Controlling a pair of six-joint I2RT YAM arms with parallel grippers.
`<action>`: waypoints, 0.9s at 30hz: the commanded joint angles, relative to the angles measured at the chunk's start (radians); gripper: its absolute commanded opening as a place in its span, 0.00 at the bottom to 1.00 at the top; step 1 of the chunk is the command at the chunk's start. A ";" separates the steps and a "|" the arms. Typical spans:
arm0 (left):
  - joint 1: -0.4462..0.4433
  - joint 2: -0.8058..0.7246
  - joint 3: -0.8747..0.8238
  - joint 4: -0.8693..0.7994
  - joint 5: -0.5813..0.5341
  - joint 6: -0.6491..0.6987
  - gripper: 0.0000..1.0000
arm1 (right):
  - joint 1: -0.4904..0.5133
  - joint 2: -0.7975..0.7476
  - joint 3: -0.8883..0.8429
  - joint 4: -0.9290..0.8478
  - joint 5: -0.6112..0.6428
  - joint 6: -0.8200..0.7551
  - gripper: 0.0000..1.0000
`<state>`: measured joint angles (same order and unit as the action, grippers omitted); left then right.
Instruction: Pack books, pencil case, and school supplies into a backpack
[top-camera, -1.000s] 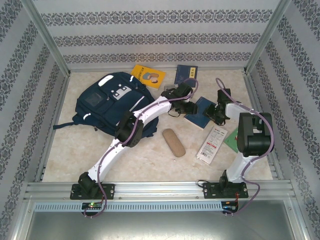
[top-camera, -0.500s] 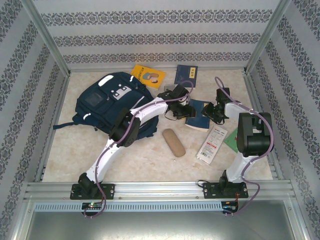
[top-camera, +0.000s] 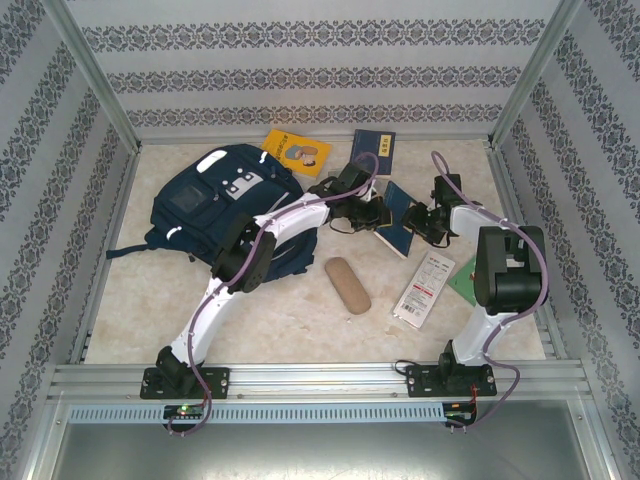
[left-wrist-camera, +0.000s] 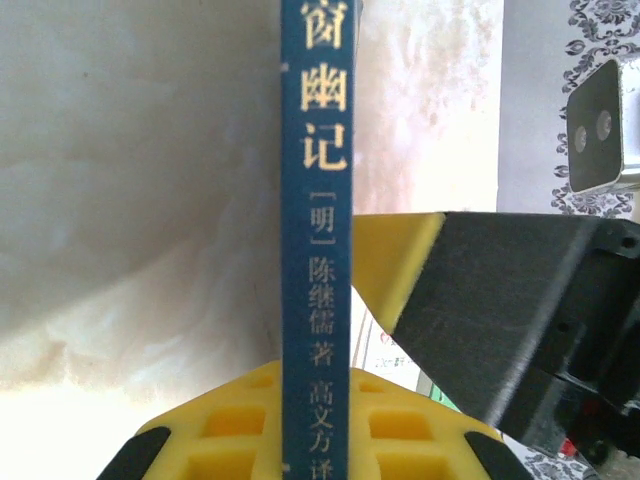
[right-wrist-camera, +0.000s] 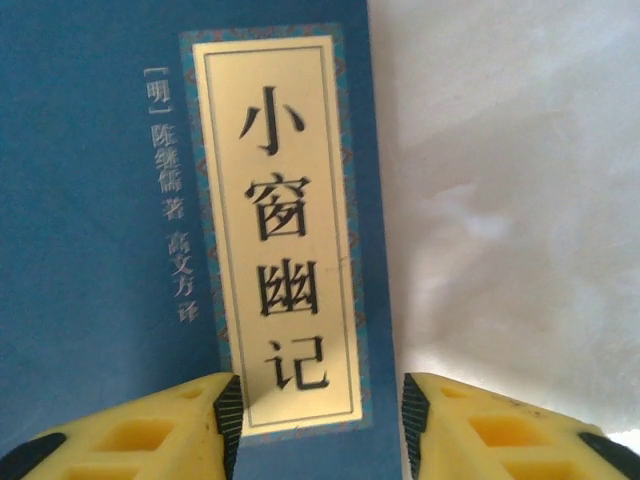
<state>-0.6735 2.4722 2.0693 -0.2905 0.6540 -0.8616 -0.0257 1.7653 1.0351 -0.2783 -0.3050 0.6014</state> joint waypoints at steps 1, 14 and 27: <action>0.009 -0.092 -0.022 0.041 0.010 0.005 0.00 | -0.022 -0.074 -0.025 0.017 -0.091 0.015 0.53; 0.075 -0.295 -0.234 0.343 0.121 -0.180 0.00 | -0.114 -0.151 -0.170 0.428 -0.483 0.269 0.73; 0.076 -0.346 -0.324 0.479 0.157 -0.260 0.00 | -0.082 -0.091 -0.209 0.918 -0.650 0.654 0.68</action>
<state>-0.5941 2.1826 1.7561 0.0967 0.7811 -1.1069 -0.1261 1.6592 0.8440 0.4740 -0.8822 1.1439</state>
